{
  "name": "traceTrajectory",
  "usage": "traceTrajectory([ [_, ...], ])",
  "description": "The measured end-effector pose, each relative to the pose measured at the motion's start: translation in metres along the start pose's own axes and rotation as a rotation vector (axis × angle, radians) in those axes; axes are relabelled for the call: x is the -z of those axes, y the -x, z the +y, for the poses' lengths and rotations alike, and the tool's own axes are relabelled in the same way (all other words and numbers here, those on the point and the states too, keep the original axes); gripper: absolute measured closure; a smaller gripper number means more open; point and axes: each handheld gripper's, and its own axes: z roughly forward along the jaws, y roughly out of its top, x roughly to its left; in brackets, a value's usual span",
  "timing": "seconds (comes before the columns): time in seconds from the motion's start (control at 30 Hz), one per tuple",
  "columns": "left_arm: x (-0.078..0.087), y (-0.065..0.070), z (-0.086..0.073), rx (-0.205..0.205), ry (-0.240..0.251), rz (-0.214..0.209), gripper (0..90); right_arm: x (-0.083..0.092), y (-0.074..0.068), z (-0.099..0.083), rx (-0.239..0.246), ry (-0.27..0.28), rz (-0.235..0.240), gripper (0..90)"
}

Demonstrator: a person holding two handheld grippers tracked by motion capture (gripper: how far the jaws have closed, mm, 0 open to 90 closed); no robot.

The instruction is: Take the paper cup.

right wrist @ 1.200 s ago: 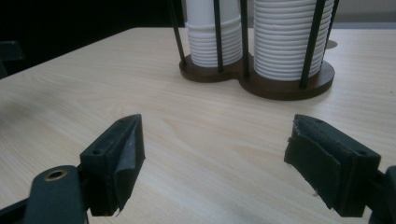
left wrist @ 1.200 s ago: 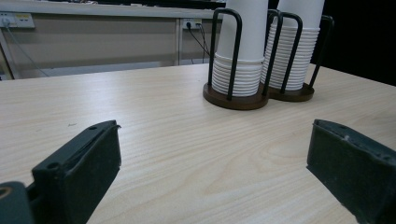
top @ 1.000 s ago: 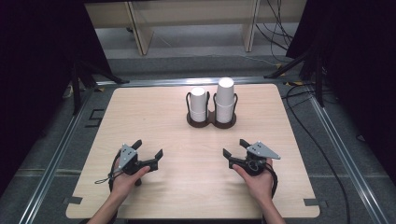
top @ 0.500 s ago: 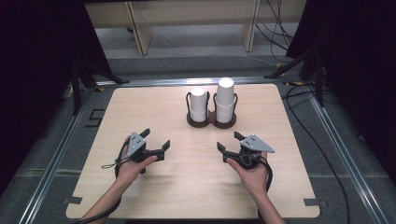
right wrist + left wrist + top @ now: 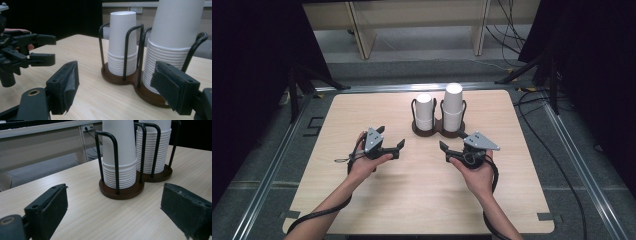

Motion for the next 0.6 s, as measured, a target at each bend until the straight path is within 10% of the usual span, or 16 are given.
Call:
traceTrajectory([
  [0.6,-0.053,0.005,0.016,-0.073,0.003,-0.045,14.2,-0.043,-0.009,0.023,-0.002,0.023,0.029,25.2],
])
